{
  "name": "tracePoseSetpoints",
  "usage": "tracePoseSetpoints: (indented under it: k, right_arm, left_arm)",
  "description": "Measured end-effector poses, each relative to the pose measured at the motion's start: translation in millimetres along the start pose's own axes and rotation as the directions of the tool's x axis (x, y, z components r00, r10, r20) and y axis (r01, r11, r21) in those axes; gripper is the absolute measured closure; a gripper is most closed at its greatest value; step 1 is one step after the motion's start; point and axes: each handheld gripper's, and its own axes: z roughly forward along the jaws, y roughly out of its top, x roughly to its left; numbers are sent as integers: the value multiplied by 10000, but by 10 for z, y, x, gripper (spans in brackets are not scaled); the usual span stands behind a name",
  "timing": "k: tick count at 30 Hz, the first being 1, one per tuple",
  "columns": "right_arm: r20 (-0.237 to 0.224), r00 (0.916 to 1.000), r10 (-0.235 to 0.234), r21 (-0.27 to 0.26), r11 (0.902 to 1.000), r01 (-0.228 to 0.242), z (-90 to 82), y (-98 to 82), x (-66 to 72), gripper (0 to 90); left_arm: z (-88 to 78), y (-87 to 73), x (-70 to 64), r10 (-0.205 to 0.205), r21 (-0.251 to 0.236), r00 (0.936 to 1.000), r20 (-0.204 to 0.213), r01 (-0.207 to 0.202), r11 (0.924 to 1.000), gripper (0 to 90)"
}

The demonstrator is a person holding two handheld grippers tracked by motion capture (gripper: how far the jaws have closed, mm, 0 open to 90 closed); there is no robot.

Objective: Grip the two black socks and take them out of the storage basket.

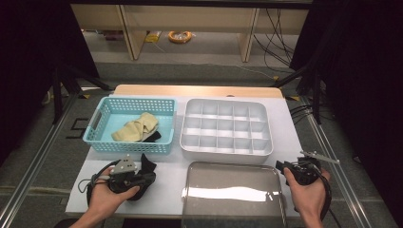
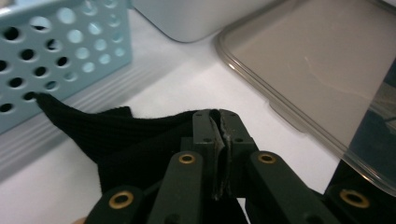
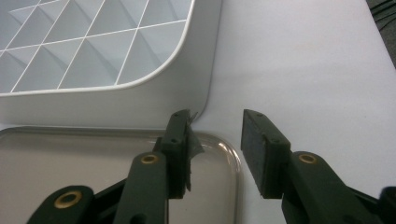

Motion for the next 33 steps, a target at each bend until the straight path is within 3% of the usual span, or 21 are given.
tracePoseSetpoints:
  k: [1, 3, 4, 9, 11, 12, 14, 15, 17, 21, 23, 24, 26, 27, 29, 30, 31, 33]
  right_arm:
    - [211, 9989, -425, -130, 9990, 428, 15, 1, -24, 637]
    - [151, 9995, -281, -85, 9996, 282, 12, 4, -7, 637]
    - [97, 9999, 62, -72, 10000, -61, 17, -2, 20, 637]
    - [118, 9999, 49, -39, 10000, -48, 17, 0, 24, 635]
    - [113, 9999, 71, 11, 10000, -71, 9, 6, 23, 633]
    - [9, 9998, 211, 48, 9998, -211, -2, 13, 31, 632]
    - [37, 9997, -260, -87, 9996, 261, -3, 21, 5, 631]
    - [45, 10000, 73, -86, 9999, -73, 6, 14, 33, 631]
    - [6, 9999, 109, -32, 9999, -109, 0, 16, 41, 631]
    - [81, 9999, 63, -75, 10000, -62, 3, 19, 41, 630]
    - [107, 9999, 64, -161, 9999, -62, 4, 21, 37, 630]
    - [140, 9997, -199, -156, 9997, 201, -2, 26, 15, 630]
    - [-75, 9999, 150, -129, 9998, -151, -17, 23, 35, 630]
    - [-113, 9996, -250, -151, 9996, 249, -13, 28, 2, 630]
    - [-87, 10000, 15, -88, 10000, -16, -22, 25, 24, 630]
    - [-20, 10000, -19, -87, 10000, 18, -19, 24, 23, 629]
    - [55, 9993, -360, -177, 9992, 361, -9, 28, 0, 629]
    - [8, 9994, -337, -159, 9993, 337, -12, 28, 3, 629]
  left_arm:
    - [20, 3, -13, 135, 62, 9999, -21, -135, 9999, 860]
    - [45, 5, -44, 194, 117, 9997, 136, -195, 9997, 860]
    - [59, 7, -55, 299, 172, 9995, 140, -301, 9994, 860]
    - [117, -3, -150, 416, 279, 9980, 477, -430, 9987, 860]
    - [110, -4, -160, 678, 451, 9961, 568, -704, 9965, 859]
    - [116, -11, -176, 527, 391, 9969, 576, -550, 9977, 857]
    - [110, -14, -186, 630, 461, 9961, 620, -659, 9968, 854]
    - [107, -18, -201, 462, 424, 9968, 649, -491, 9979, 849]
    - [84, -15, -197, 446, 317, 9966, 691, -469, 9984, 815]
    - [-1, 21, -197, -293, -200, 9963, 803, 310, 9993, 677]
    - [-60, 65, -172, -115, -479, 9972, 732, 151, 9987, 633]
    - [-79, 86, -162, -194, -671, 9974, 687, 240, 9975, 614]
    - [-100, 125, -116, -309, -884, 9982, 519, 354, 9955, 580]
    - [-97, 144, -89, -451, -912, 9981, 416, 487, 9946, 568]
    - [-70, 179, -21, -676, -747, 9976, 115, 683, 9949, 554]
    - [-42, 198, 10, -779, -640, 9969, -93, 771, 9950, 548]
    - [-10, 217, 53, -828, -484, 9964, -203, 817, 9955, 538]
    - [76, 268, 156, -1042, -215, 9935, -450, 1034, 9944, 510]
